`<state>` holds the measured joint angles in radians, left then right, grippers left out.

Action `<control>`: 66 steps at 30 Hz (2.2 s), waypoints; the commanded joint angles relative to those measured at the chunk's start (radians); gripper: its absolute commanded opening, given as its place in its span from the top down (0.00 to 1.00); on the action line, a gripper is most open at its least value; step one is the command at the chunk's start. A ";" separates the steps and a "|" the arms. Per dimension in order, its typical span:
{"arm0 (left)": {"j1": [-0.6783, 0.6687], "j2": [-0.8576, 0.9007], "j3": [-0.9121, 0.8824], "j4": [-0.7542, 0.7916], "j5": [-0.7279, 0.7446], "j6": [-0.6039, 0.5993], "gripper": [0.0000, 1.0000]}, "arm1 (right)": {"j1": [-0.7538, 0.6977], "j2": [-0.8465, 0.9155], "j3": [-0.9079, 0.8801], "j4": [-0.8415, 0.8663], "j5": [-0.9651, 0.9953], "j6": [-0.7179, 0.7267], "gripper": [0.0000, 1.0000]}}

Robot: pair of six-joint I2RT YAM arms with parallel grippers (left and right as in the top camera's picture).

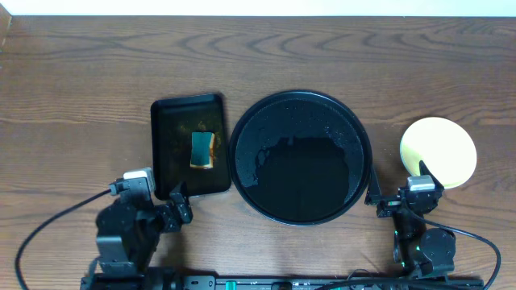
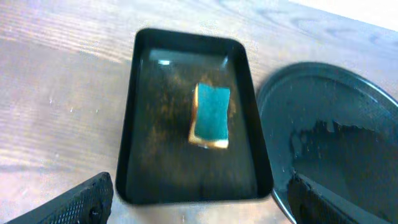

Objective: Clean dirty plates on tray and stack at the side

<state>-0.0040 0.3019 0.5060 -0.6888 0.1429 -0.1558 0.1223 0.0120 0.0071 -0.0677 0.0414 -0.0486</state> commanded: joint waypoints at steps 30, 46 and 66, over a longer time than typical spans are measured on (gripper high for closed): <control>-0.004 -0.300 -0.502 0.629 -0.020 0.121 0.11 | 0.008 -0.005 -0.002 -0.003 0.003 -0.012 0.01; -0.004 -0.300 -0.502 0.629 -0.020 0.121 0.11 | 0.008 -0.005 -0.002 -0.003 0.003 -0.012 0.01; -0.004 -0.298 -0.502 0.629 -0.020 0.121 0.11 | 0.008 -0.005 -0.002 -0.003 0.003 -0.012 0.01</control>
<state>-0.0040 0.0101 0.0135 -0.0166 0.1051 -0.0475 0.1223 0.0120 0.0071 -0.0673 0.0414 -0.0486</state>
